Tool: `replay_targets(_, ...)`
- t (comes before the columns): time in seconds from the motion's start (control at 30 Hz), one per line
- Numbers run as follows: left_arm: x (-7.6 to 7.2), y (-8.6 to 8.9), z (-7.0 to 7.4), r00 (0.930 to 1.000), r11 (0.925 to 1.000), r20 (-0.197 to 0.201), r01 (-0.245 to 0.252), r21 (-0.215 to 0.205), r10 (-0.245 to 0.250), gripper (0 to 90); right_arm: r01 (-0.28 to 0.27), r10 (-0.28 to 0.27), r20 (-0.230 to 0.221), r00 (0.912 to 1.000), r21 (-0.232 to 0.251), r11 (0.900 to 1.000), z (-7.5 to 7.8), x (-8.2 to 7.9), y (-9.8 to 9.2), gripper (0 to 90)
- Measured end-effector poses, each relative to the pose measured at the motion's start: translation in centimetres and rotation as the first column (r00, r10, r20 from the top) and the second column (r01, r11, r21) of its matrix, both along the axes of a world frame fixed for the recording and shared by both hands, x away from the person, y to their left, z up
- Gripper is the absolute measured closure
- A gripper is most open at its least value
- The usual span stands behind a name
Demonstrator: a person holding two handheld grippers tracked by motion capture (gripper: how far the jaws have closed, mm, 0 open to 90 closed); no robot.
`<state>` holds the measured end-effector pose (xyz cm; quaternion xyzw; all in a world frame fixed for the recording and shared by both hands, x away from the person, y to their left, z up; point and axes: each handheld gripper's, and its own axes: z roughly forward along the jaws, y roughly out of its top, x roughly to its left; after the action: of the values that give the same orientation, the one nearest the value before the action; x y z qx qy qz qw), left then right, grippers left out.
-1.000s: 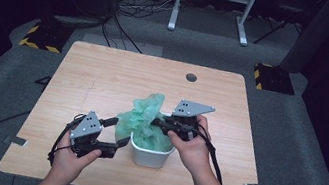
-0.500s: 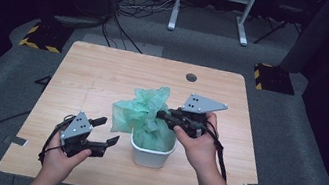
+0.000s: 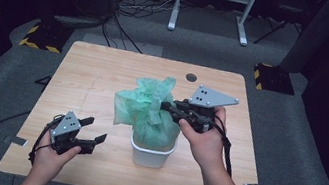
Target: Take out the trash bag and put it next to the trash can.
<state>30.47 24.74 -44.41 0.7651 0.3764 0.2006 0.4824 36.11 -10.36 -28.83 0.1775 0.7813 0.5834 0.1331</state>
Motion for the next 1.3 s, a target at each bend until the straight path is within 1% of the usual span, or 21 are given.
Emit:
replay_targets(0.07, 0.0, 0.4, -0.2, 1.0000, 1.0000, -0.006, -0.003, 0.001, 0.003, 26.0, 0.001, -0.001, 0.009, 1.0000, 0.003, 1.000, 0.4, 0.0, -0.1, 89.1)
replay_targets(0.1, 0.1, 0.6, -0.3, 0.9999, 1.0000, -0.017, 0.002, -0.001, -0.002, 25.8, 0.004, -0.004, 0.012, 0.9999, 0.003, 1.000, 0.6, 0.0, -0.1, 89.1)
replay_targets(0.23, 0.3, 1.3, -0.5, 0.9994, 0.9999, -0.035, 0.004, 0.016, -0.003, 24.4, 0.010, -0.010, 0.027, 0.9996, 0.014, 1.000, 1.5, 0.0, -0.2, 89.1)
replay_targets(0.3, 0.4, 1.7, -0.7, 0.9994, 0.9999, -0.033, -0.008, 0.014, 0.008, 24.4, 0.011, -0.011, 0.035, 0.9993, 0.017, 1.000, 1.9, 0.0, -0.2, 89.1)
replay_targets(0.4, 0.4, 2.0, -0.8, 0.9991, 0.9999, -0.041, -0.014, 0.007, 0.014, 24.2, 0.016, -0.017, 0.046, 0.9988, 0.016, 1.000, 2.5, 0.1, -0.3, 89.0)
replay_targets(0.43, 0.5, 2.1, -0.8, 0.9992, 0.9998, -0.035, -0.019, 0.008, 0.019, 24.0, 0.020, -0.020, 0.048, 0.9987, 0.017, 1.000, 2.7, 0.1, -0.3, 89.1)
replay_targets(0.47, 0.5, 2.2, -0.8, 0.9990, 0.9998, -0.041, -0.017, 0.011, 0.018, 23.9, 0.023, -0.024, 0.051, 0.9984, 0.019, 1.000, 2.8, 0.1, -0.4, 89.1)
replay_targets(0.67, 0.5, 2.6, -0.9, 0.9988, 0.9996, -0.043, -0.022, 0.016, 0.023, 23.6, 0.050, -0.052, 0.072, 0.9960, 0.035, 0.998, 3.7, 0.2, -1.2, 88.7)
replay_targets(0.7, 0.6, 2.6, -1.0, 0.9989, 0.9994, -0.035, -0.031, 0.017, 0.031, 23.6, 0.064, -0.067, 0.080, 0.9945, 0.044, 0.997, 4.2, 0.2, -1.8, 88.6)
replay_targets(0.77, 0.6, 2.7, -1.0, 0.9988, 0.9993, -0.037, -0.033, 0.019, 0.033, 23.6, 0.078, -0.082, 0.094, 0.9922, 0.046, 0.996, 4.6, 0.2, -2.3, 88.6)
replay_targets(0.83, 0.6, 2.7, -1.0, 0.9987, 0.9993, -0.040, -0.031, 0.020, 0.032, 23.6, 0.086, -0.090, 0.096, 0.9913, 0.047, 0.995, 4.9, 0.1, -2.6, 88.5)
replay_targets(0.87, 0.7, 2.9, -1.0, 0.9987, 0.9990, -0.038, -0.033, 0.031, 0.035, 23.6, 0.102, -0.106, 0.108, 0.9885, 0.048, 0.994, 5.3, 0.1, -3.1, 88.5)
replay_targets(0.97, 0.6, 3.1, -1.0, 0.9983, 0.9985, -0.037, -0.043, 0.034, 0.044, 23.4, 0.130, -0.134, 0.121, 0.9836, 0.041, 0.991, 5.7, 0.1, -4.0, 88.3)
replay_targets(1.0, 0.6, 3.3, -1.0, 0.9981, 0.9985, -0.043, -0.042, 0.036, 0.043, 23.2, 0.138, -0.141, 0.124, 0.9822, 0.037, 0.990, 5.8, 0.1, -4.4, 88.2)
replay_targets(1.1, 0.6, 3.8, -1.1, 0.9975, 0.9974, -0.043, -0.054, 0.046, 0.056, 23.0, 0.158, -0.160, 0.125, 0.9791, 0.029, 0.987, 5.9, 0.1, -5.0, 88.1)
replay_targets(1.13, 0.6, 4.1, -1.2, 0.9971, 0.9964, -0.037, -0.063, 0.057, 0.066, 22.8, 0.177, -0.178, 0.127, 0.9758, 0.024, 0.984, 5.9, 0.2, -5.7, 88.1)
replay_targets(1.2, 0.7, 4.2, -1.2, 0.9973, 0.9963, -0.036, -0.062, 0.059, 0.065, 23.6, 0.185, -0.186, 0.128, 0.9742, 0.022, 0.983, 5.9, 0.2, -6.0, 88.1)
replay_targets(1.23, 0.8, 4.3, -1.3, 0.9974, 0.9963, -0.028, -0.065, 0.056, 0.067, 23.6, 0.194, -0.195, 0.130, 0.9722, 0.019, 0.981, 5.9, 0.3, -6.4, 88.1)
replay_targets(1.3, 0.9, 4.5, -1.3, 0.9975, 0.9951, -0.022, -0.065, 0.075, 0.067, 23.9, 0.217, -0.217, 0.126, 0.9680, 0.013, 0.976, 5.7, 0.4, -7.0, 88.0)
